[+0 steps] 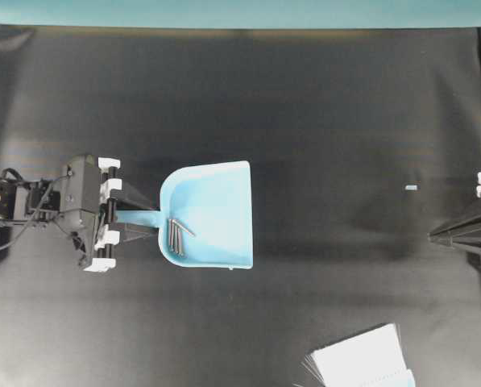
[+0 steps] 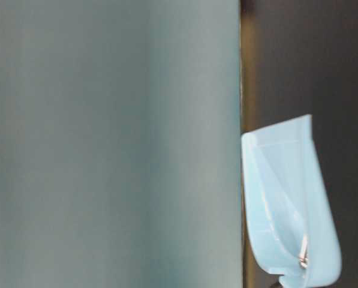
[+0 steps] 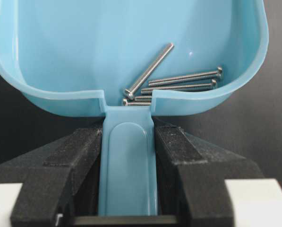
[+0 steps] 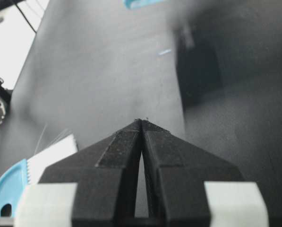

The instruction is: Hold the dustpan with the left arm, while a human hand uses a hand brush to gather screws into the dustpan.

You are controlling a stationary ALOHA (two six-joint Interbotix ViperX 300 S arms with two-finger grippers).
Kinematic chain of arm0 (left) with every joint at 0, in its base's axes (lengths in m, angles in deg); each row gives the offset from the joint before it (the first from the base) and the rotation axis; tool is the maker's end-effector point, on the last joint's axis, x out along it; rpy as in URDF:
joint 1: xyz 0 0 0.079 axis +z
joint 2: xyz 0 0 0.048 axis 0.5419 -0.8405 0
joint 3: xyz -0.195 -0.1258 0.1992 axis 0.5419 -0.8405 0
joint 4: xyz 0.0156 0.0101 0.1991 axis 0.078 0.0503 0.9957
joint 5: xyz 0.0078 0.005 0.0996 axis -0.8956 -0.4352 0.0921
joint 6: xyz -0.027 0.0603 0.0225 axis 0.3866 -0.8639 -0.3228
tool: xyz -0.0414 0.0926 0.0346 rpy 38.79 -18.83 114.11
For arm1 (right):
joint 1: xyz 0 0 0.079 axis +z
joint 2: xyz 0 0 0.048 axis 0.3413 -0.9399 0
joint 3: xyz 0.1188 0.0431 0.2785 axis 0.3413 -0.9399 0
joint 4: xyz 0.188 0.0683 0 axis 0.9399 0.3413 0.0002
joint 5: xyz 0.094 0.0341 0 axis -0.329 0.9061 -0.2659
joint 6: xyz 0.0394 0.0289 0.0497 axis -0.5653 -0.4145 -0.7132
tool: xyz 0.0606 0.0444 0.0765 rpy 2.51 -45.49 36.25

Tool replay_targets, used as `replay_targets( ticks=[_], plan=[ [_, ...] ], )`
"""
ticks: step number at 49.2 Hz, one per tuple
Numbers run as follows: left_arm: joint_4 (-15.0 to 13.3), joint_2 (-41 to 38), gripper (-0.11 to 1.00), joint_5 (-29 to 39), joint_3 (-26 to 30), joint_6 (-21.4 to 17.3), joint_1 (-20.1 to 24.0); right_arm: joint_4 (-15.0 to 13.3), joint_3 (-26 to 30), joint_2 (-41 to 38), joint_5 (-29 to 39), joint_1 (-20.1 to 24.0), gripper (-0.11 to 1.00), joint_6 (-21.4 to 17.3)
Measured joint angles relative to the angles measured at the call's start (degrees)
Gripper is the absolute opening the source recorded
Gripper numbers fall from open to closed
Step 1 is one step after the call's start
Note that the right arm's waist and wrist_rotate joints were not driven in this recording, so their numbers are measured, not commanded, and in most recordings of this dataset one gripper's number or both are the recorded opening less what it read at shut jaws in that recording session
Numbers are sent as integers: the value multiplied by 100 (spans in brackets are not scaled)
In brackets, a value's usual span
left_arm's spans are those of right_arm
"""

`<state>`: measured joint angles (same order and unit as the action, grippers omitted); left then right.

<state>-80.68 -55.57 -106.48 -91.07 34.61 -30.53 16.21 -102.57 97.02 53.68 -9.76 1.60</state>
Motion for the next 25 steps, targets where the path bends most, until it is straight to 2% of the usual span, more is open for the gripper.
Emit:
replay_targets(
  ticks=[25],
  plan=[
    [0,0,29,70,79,-9,-132,0,0,0,0,0,0,0]
  ],
)
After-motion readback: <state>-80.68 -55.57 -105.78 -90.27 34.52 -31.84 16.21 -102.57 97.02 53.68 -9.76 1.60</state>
